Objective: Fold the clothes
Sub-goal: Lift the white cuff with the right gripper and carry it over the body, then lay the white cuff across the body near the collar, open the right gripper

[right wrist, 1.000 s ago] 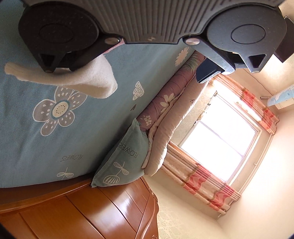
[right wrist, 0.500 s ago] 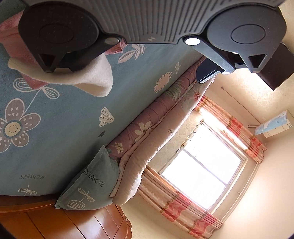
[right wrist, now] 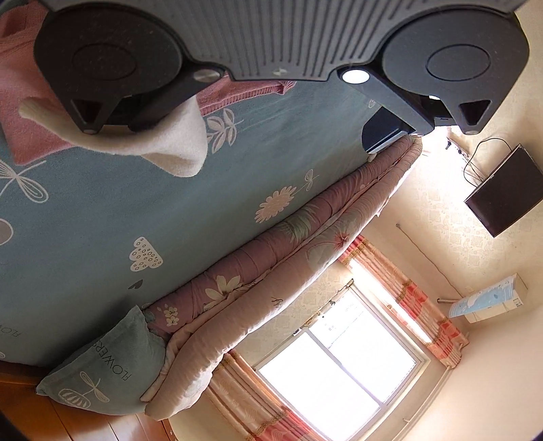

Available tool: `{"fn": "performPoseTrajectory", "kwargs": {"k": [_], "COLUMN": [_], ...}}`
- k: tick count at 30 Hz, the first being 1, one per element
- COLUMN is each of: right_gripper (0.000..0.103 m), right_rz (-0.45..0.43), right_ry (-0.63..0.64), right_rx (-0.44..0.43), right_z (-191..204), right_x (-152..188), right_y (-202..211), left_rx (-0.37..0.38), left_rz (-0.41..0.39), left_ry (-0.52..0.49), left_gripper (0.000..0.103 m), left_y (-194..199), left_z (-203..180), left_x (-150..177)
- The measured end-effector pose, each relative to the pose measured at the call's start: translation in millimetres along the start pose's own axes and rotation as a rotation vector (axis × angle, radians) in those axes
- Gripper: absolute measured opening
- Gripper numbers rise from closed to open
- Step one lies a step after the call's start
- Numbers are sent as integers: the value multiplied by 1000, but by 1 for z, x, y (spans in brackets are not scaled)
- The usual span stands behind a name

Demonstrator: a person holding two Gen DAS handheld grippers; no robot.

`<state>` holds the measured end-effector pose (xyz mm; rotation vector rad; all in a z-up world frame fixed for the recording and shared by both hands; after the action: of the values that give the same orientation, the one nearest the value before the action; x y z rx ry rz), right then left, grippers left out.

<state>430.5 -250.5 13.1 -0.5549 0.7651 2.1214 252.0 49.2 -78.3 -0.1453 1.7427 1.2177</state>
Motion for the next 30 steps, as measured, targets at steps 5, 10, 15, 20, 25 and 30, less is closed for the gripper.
{"fn": "performPoseTrajectory", "kwargs": {"k": [5, 10, 15, 20, 25, 30], "right_gripper": [103, 103, 103, 103, 103, 103], "right_rz": [51, 79, 121, 166, 250, 363], "right_ry": [63, 104, 126, 207, 333, 417], "right_rx": [-4, 8, 12, 49, 108, 186], "right_z": [18, 30, 34, 39, 44, 40], "right_x": [10, 18, 30, 47, 74, 106], "right_y": [-15, -30, -42, -54, -74, -100], "left_rx": [-6, -17, -22, -23, -27, -27], "left_rz": [-5, -6, -1, -2, 6, 33], "left_ry": [3, 13, 17, 16, 23, 2], "left_gripper": [102, 102, 102, 102, 102, 102], "left_y": [2, 3, 3, 4, 1, -6], "left_z": [2, 6, 8, 8, 8, 2], "left_x": [-1, -1, -1, 0, 1, 3]}}
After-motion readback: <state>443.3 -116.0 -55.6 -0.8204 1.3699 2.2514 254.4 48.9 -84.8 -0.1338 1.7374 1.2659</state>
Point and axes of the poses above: each gripper's, at about its wrist camera, not at the fingertips, and y roughly against the way its jaws point, z to its left, x to its underside, the point moved 7 cm from there along -y, roughly the way its jaws point, and after that the axes turned 6 degrees about -y, right-handed, at the moved point
